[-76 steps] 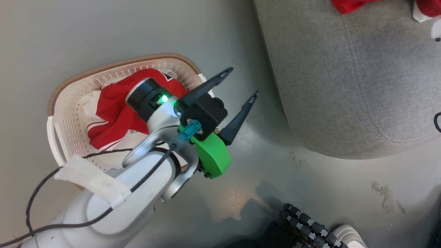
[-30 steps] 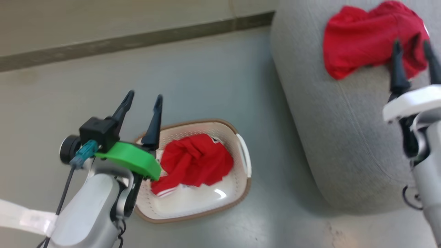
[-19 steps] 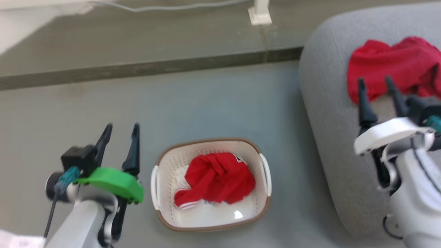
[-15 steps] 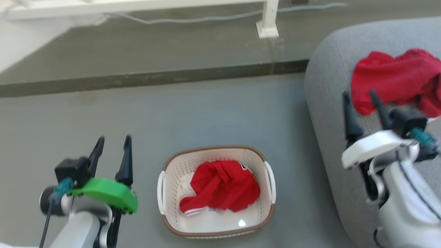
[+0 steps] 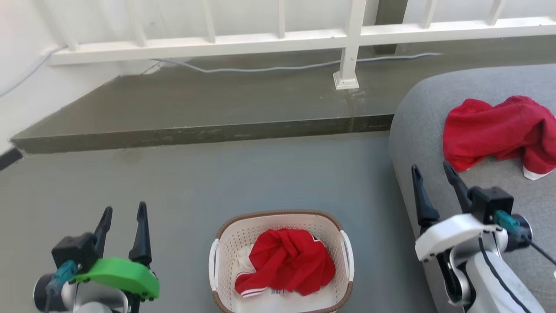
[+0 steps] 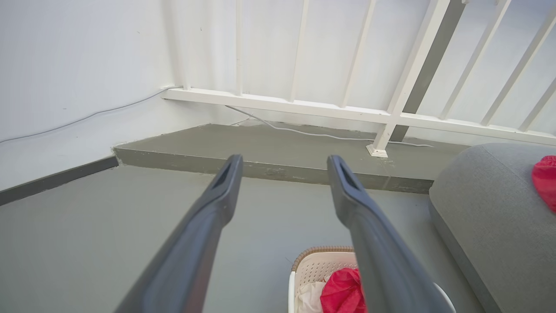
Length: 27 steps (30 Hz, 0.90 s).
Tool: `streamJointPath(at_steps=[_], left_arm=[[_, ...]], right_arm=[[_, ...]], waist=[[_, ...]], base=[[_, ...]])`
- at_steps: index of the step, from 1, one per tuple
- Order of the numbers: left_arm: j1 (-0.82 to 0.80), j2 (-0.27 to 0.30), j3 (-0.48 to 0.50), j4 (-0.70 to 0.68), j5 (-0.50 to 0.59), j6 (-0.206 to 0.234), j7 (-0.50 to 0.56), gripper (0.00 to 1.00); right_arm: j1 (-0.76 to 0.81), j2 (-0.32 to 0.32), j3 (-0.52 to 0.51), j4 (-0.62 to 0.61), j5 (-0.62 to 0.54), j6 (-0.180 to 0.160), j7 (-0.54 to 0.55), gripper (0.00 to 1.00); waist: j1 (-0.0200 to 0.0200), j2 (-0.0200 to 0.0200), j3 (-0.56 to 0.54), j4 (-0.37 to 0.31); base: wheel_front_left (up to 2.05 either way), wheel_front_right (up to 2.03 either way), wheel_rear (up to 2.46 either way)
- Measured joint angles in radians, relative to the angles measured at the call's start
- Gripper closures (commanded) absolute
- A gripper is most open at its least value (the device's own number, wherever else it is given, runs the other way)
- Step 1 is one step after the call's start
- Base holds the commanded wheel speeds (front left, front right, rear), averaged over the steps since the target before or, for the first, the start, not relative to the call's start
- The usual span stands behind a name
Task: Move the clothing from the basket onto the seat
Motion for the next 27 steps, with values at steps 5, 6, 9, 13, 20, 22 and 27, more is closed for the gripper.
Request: streamJointPath(at_steps=[5, 6, 9, 13, 20, 22, 27], left_arm=[[0.041, -0.012, 0.029, -0.026, 0.011, 0.000, 0.000, 0.00], [0.046, -0.012, 0.033, -0.030, 0.013, 0.000, 0.000, 0.00], [0.065, -0.013, 0.037, -0.040, 0.019, 0.000, 0.000, 0.00], [0.086, -0.016, 0.038, -0.058, 0.048, 0.000, 0.000, 0.00], [0.102, -0.022, 0.038, -0.082, 0.063, 0.000, 0.000, 0.00], [0.106, -0.022, 0.038, -0.089, 0.064, 0.000, 0.000, 0.00], [0.117, -0.025, 0.038, -0.095, 0.070, 0.000, 0.000, 0.00]], right_arm=[[0.054, 0.000, -0.005, -0.032, -0.001, -0.016, 0.000, 0.00], [0.063, 0.000, -0.007, -0.039, -0.001, -0.016, 0.000, 0.00], [0.081, 0.000, -0.010, -0.058, -0.001, -0.021, 0.000, 0.00], [0.091, 0.000, -0.015, -0.083, -0.006, -0.025, 0.000, 0.00], [0.121, 0.002, -0.021, -0.120, -0.010, -0.026, 0.002, 0.00], [0.127, 0.003, -0.021, -0.129, -0.011, -0.026, 0.004, 0.00], [0.130, 0.004, -0.024, -0.151, -0.012, -0.033, 0.015, 0.00]], waist=[[0.0000, 0.0000, -0.010, -0.005], [0.0000, 0.0000, -0.011, -0.006], [0.0000, 0.0000, -0.014, -0.009], [0.0000, 0.0000, -0.015, -0.013], [0.0000, 0.0000, -0.013, -0.018], [0.0000, 0.0000, -0.012, -0.019], [0.0000, 0.0000, -0.010, -0.022]], base=[[0.00, 0.00, 0.00], [0.00, 0.00, 0.00], [0.00, 0.00, 0.00], [0.00, 0.00, 0.00], [0.00, 0.00, 0.00], [0.00, 0.00, 0.00], [0.00, 0.00, 0.00]])
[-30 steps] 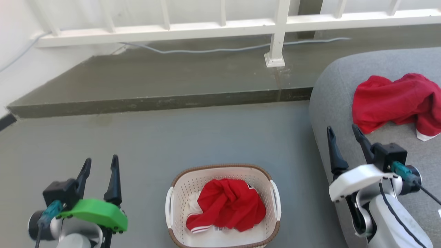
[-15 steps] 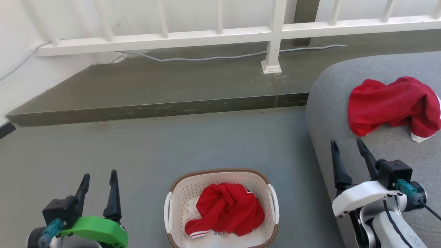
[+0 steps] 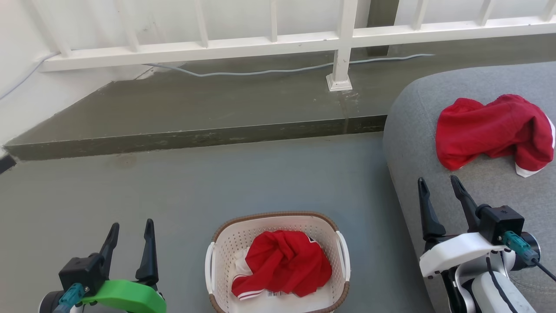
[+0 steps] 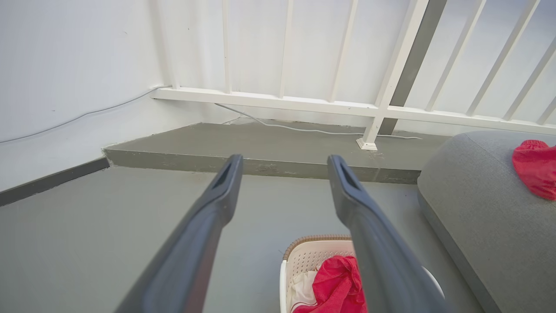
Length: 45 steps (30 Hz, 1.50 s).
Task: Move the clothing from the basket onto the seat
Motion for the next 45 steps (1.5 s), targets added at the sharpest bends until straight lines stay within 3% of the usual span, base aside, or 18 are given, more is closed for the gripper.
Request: streamJointPath(at_steps=[21, 36, 45], left_arm=[[0.028, -0.004, 0.014, -0.050, 0.011, 0.000, 0.000, 0.00], [-0.077, 0.027, -0.035, -0.078, 0.077, -0.003, 0.073, 0.00], [-0.196, 0.043, -0.094, -0.031, 0.128, -0.036, 0.138, 0.00]], right_arm=[[0.022, 0.001, -0.019, -0.095, -0.026, -0.002, 0.036, 0.00], [-0.068, -0.003, -0.072, -0.184, -0.035, -0.008, 0.037, 0.00], [-0.170, 0.008, -0.095, -0.229, -0.035, -0.008, 0.036, 0.00]], waist=[[0.0000, 0.0000, 0.038, -0.013], [0.0001, 0.0000, 0.208, -0.032], [0.0001, 0.0000, 0.331, -0.056]], base=[[0.00, 0.00, 0.00], [0.00, 0.00, 0.00], [0.00, 0.00, 0.00]])
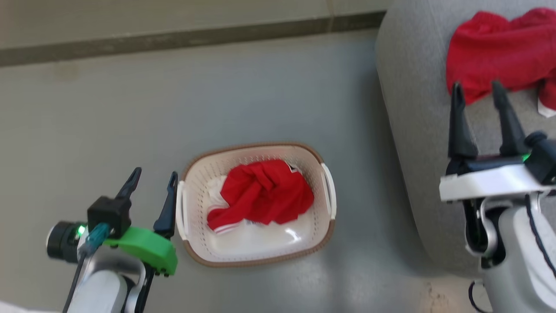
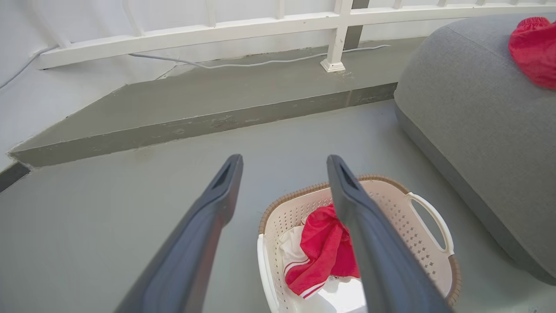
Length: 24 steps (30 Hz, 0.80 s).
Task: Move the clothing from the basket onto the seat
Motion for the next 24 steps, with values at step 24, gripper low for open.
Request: streamJointPath(at_steps=[24], left_arm=[[-0.332, 0.042, -0.128, 0.175, 0.160, -0.106, 0.160, 0.00]], right_arm=[[-0.251, 0.048, -0.026, -0.077, 0.015, 0.000, -0.018, 0.00]], waist=[[0.0002, 0.0000, 0.336, -0.136]], base=[[0.00, 0.00, 0.00]])
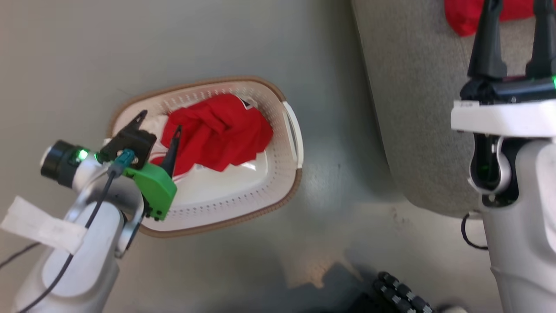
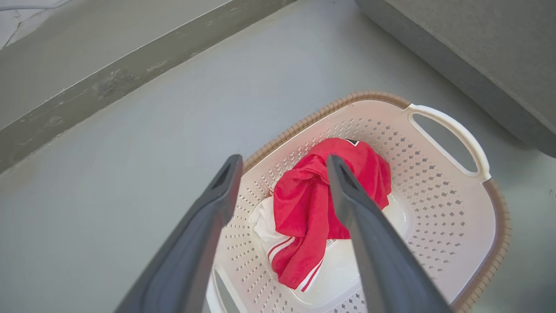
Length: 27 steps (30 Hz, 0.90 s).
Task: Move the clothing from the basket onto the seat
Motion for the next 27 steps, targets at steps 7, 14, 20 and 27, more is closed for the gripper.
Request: streamJointPath(at_steps=[7, 14, 20, 27], left_arm=[[-0.094, 0.027, -0.024, 0.059, 0.036, -0.035, 0.040, 0.00], [-0.153, 0.058, -0.045, 0.119, 0.085, -0.057, 0.049, 0.00], [-0.184, 0.074, -0.062, 0.159, 0.095, -0.069, 0.049, 0.00], [-0.235, 0.084, -0.064, 0.198, 0.120, -0.071, 0.044, 0.00]], right_arm=[[-0.091, 0.010, 0.017, -0.023, 0.022, 0.001, -0.009, 0.00], [-0.137, 0.024, 0.023, -0.015, 0.027, 0.001, -0.019, 0.00], [-0.169, 0.034, 0.044, 0.005, 0.033, 0.002, -0.024, 0.00], [-0.200, 0.037, 0.053, 0.023, 0.035, 0.009, -0.032, 0.00]], waist=[[0.0000, 0.0000, 0.115, -0.048], [0.0000, 0.0000, 0.206, -0.092], [-0.0001, 0.0000, 0.258, -0.136], [-0.0001, 0.0000, 0.293, -0.178]], base=[[0.00, 0.00, 0.00], [0.00, 0.00, 0.00], [0.00, 0.00, 0.00], [0.00, 0.00, 0.00]])
